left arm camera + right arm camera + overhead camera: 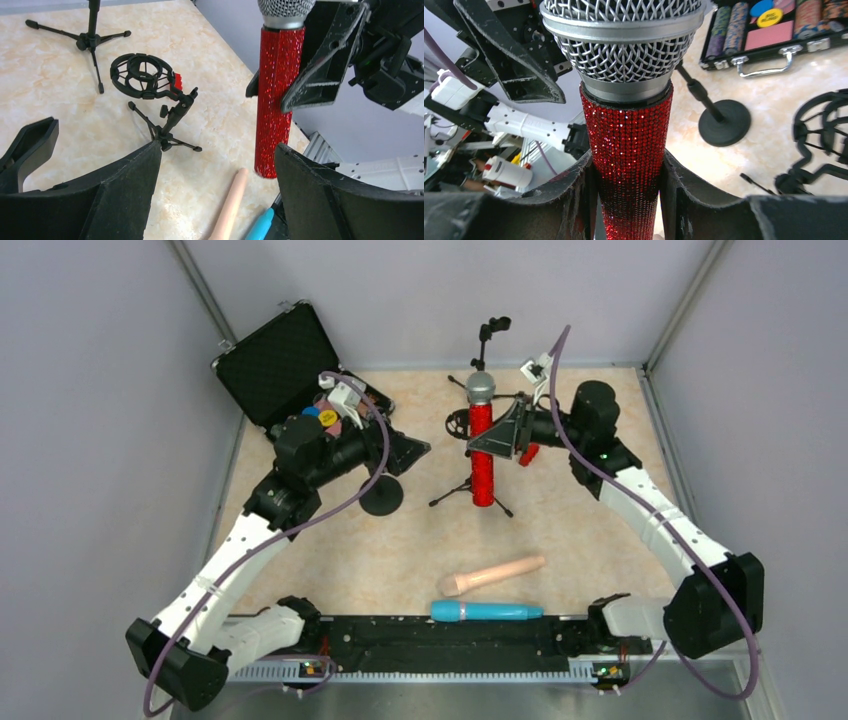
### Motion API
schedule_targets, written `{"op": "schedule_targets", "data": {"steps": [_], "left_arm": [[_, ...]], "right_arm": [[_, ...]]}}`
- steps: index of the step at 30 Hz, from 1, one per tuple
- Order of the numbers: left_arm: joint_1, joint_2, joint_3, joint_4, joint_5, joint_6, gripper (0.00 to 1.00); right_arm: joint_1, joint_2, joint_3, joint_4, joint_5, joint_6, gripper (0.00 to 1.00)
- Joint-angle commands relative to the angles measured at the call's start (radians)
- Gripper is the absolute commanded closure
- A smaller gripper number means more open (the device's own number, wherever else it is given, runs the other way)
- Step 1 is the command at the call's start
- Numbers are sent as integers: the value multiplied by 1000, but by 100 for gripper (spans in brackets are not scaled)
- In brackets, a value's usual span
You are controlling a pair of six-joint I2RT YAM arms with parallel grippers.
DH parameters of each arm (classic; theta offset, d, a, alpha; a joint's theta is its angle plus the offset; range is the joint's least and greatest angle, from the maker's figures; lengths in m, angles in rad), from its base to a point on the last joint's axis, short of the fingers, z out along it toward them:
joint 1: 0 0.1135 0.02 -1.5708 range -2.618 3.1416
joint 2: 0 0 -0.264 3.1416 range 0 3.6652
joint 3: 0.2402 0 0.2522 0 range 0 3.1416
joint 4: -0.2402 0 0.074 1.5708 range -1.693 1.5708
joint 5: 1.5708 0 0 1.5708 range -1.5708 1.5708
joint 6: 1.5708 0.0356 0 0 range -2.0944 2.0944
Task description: Attach the microphones to the stand
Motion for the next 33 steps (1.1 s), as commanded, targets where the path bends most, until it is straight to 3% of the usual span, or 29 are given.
{"op": "schedule_targets", "data": {"steps": [1,9,19,21,22,33], "left_arm": [[-5,14,66,12,77,102,12],[-4,62,117,-1,118,136,13],[-12,182,210,-31,50,2,15],[-20,206,217,-31,17,-32,2],[-25,220,223,-32,14,-41,1],[-89,394,287,-109,-64,-156,1]], "right_arm": [[-54,-81,45,1,-6,-53,100],[-86,-175,22,-45,106,-150,100],[-88,-293,-2,-257,648,-238,100],[-88,-302,-4,-292,723,-242,100],[-87,-304,-6,-305,749,-241,100],[-90,-300,-23,-329,789,-224,100]]}}
